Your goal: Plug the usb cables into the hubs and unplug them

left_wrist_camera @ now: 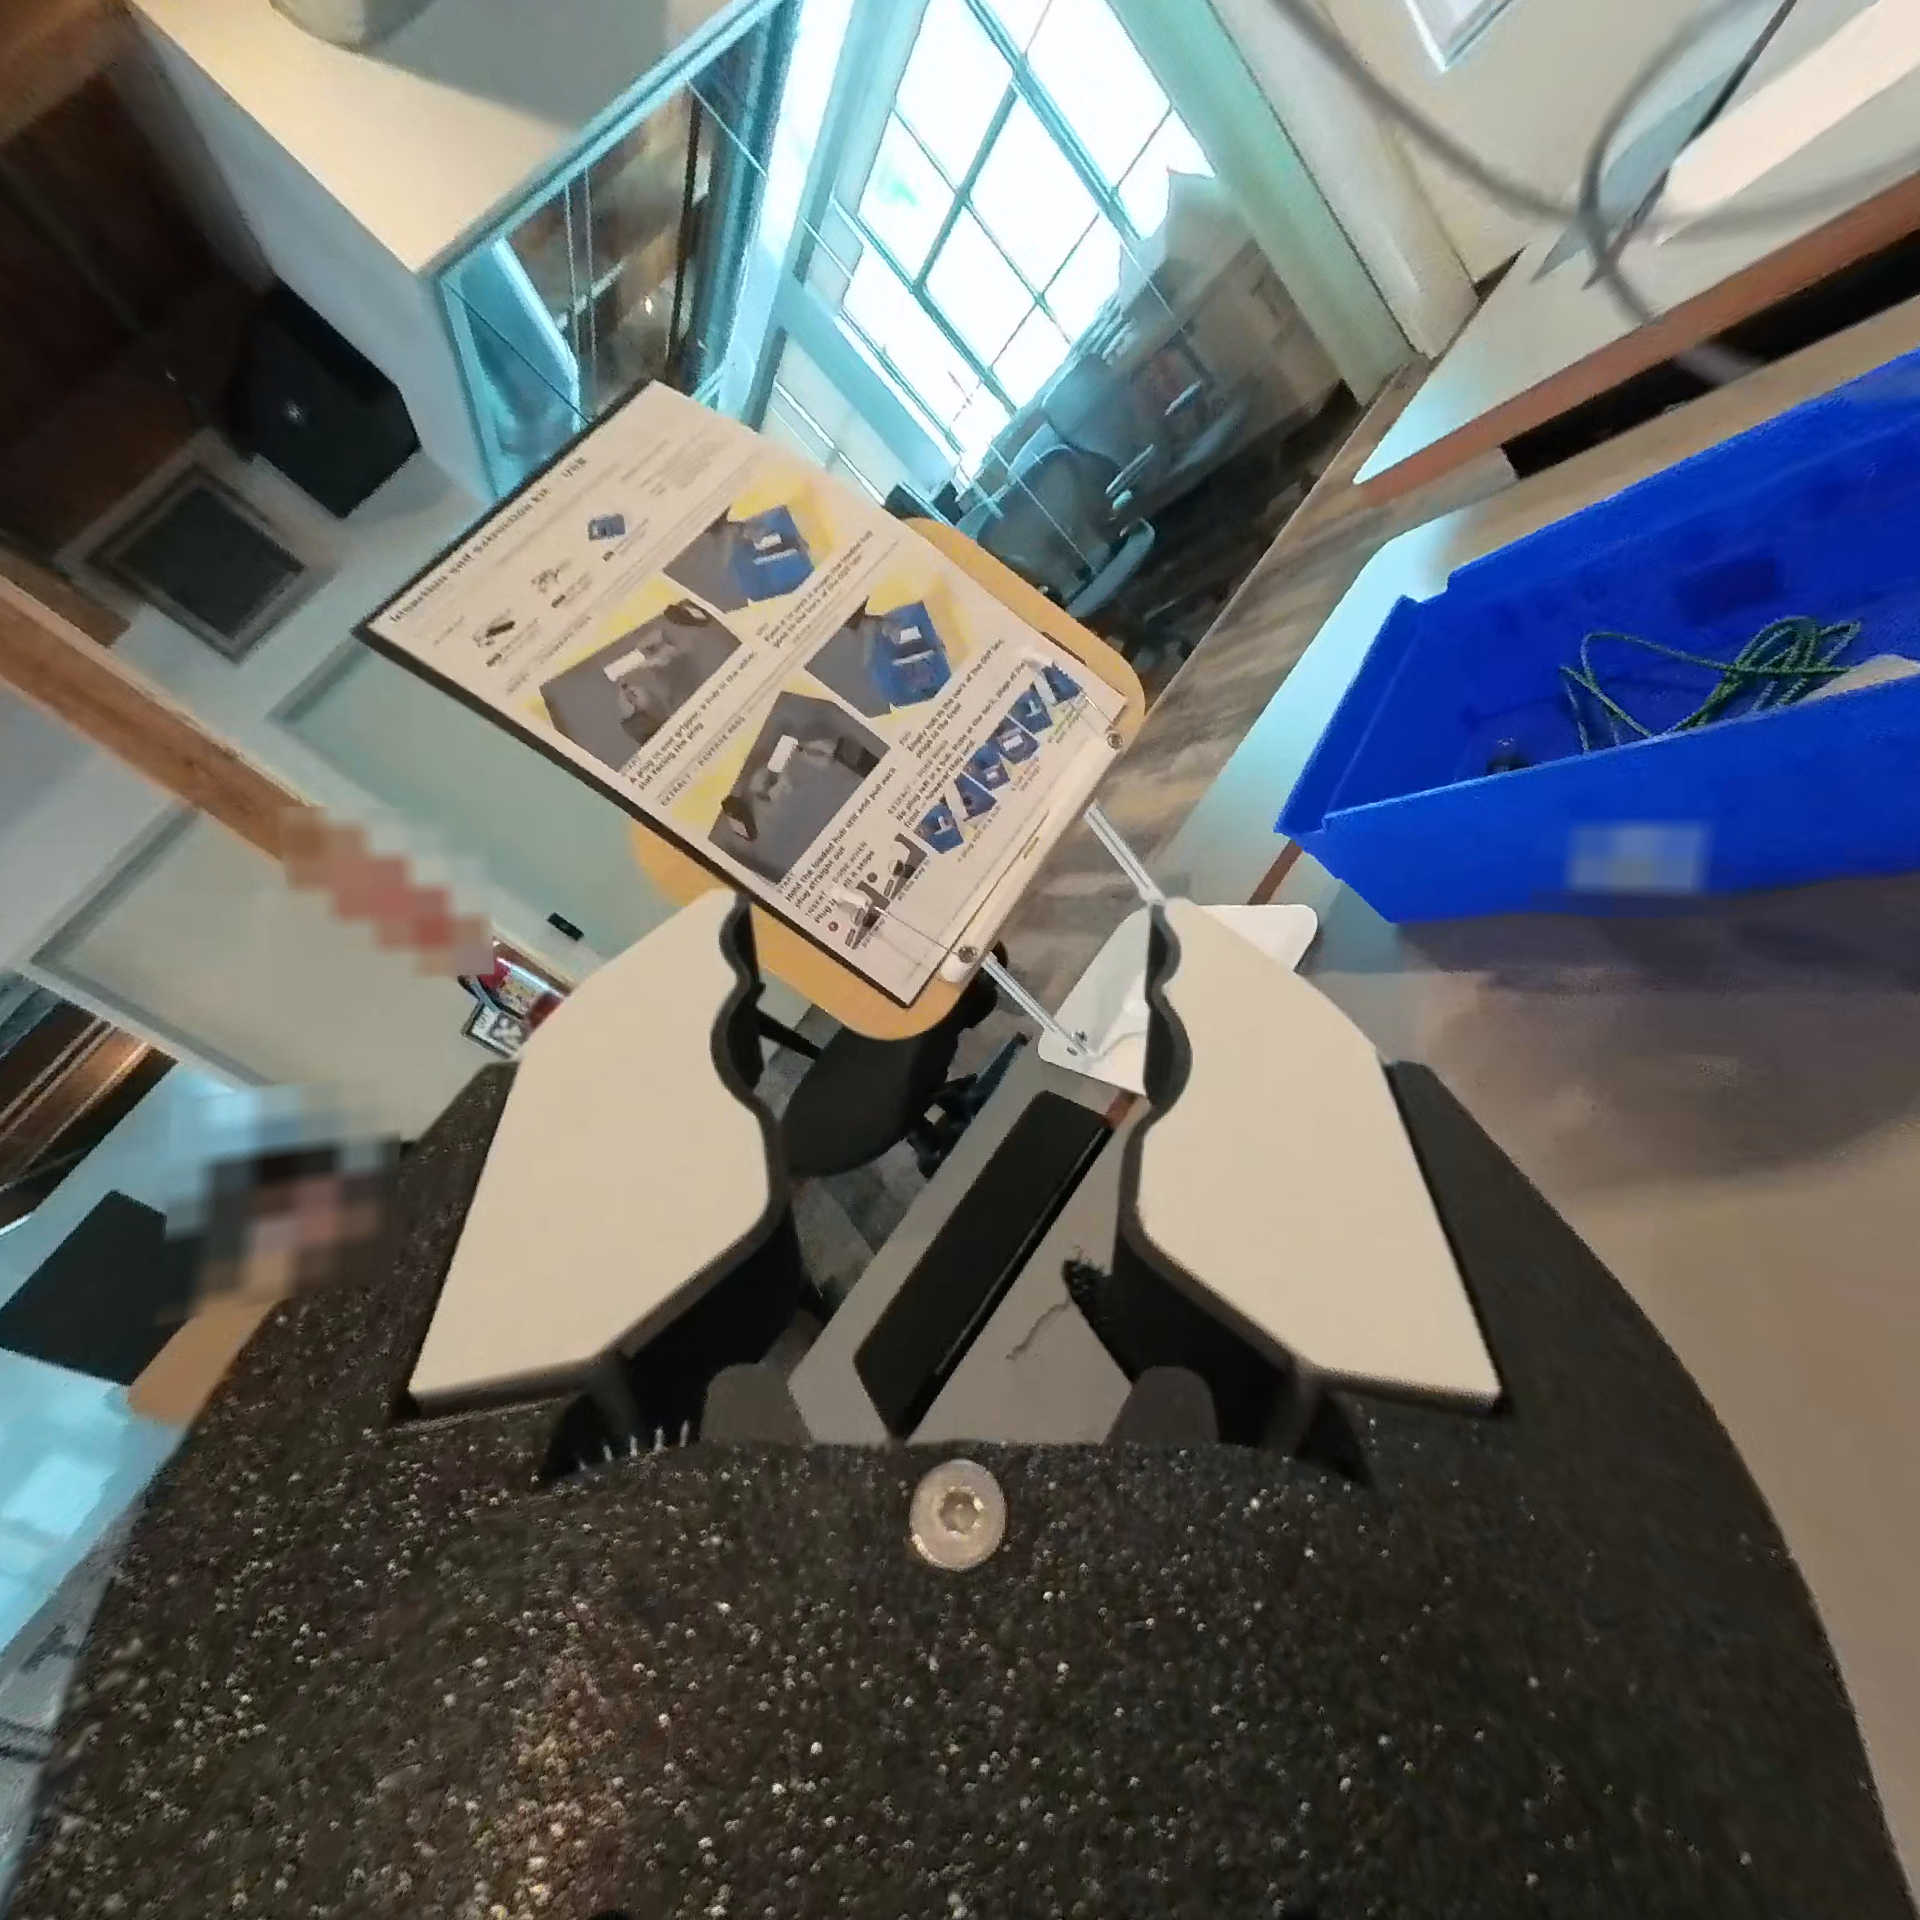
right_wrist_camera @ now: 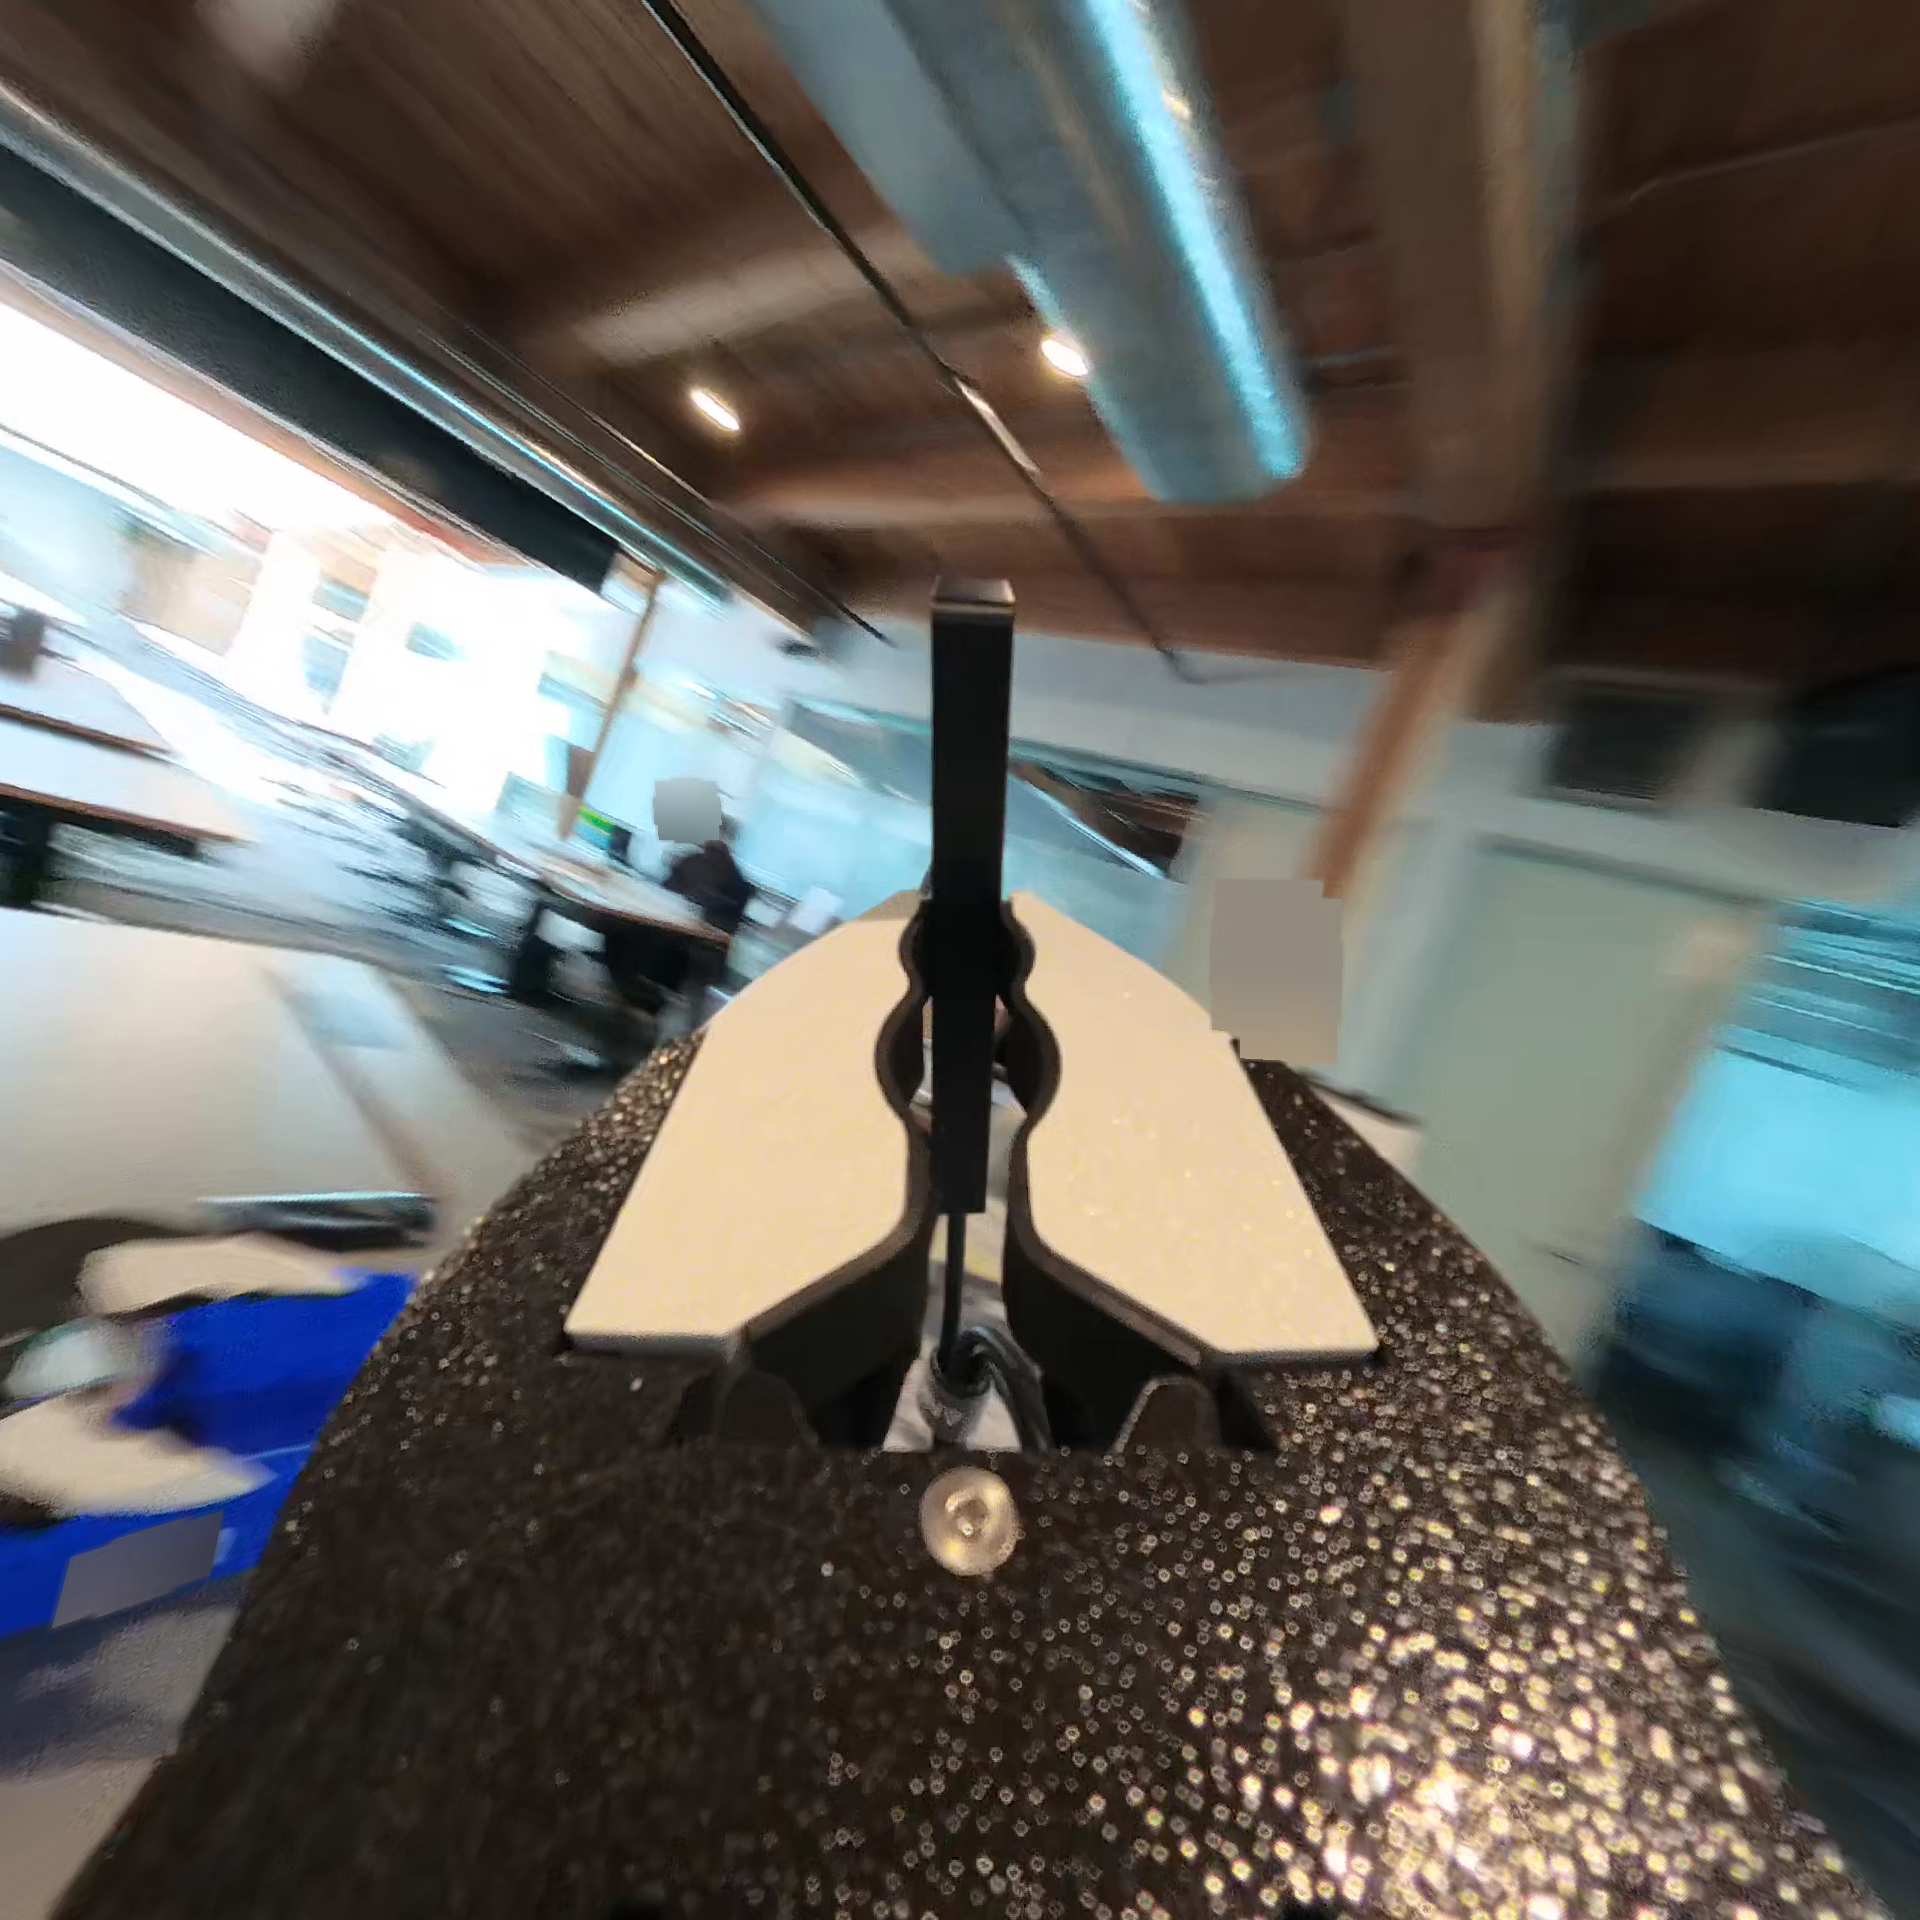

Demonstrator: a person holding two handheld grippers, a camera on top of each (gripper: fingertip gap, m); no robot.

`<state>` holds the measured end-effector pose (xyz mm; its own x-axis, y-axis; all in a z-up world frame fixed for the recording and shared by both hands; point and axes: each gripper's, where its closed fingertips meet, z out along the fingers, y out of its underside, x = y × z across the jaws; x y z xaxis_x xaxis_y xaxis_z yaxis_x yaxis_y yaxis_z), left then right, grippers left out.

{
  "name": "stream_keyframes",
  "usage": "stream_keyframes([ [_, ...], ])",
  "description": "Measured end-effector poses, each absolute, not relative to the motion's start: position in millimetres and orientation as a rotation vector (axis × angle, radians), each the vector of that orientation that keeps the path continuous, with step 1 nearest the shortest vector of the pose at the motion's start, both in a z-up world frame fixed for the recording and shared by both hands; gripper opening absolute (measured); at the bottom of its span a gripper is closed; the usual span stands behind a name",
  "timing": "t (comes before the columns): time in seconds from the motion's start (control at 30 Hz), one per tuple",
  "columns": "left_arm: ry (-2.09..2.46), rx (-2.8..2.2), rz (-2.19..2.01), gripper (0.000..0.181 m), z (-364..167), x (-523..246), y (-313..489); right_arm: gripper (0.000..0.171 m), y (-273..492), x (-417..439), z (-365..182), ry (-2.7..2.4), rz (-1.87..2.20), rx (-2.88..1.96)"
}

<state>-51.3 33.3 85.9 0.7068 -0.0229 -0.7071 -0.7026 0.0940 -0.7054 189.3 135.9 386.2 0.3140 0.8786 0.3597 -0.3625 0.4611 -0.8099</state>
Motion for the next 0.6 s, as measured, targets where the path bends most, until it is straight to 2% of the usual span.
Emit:
stream_keyframes([
  [0.1,0.619,-1.432,0.533,0.081,83.9,-51.6,40.4,0.010,157.7,197.2,402.0,-0.896,0.855,-0.751],
  [0.2,0.581,-1.407,0.466,0.085,87.4,-49.4,42.4,0.010,183.5,199.2,382.8,-0.887,0.836,-0.839],
  [0.27,0.540,-1.347,0.445,0.088,95.6,-51.0,42.6,0.010,200.2,200.6,360.1,-0.874,0.862,-0.890],
  [0.37,0.467,-1.315,0.439,0.109,102.5,-60.7,47.1,0.010,219.8,199.5,325.7,-0.865,0.920,-0.940],
  [0.6,0.397,-1.374,0.574,0.145,87.3,-90.8,68.8,0.010,258.2,176.9,219.8,-0.967,0.812,-1.153],
])
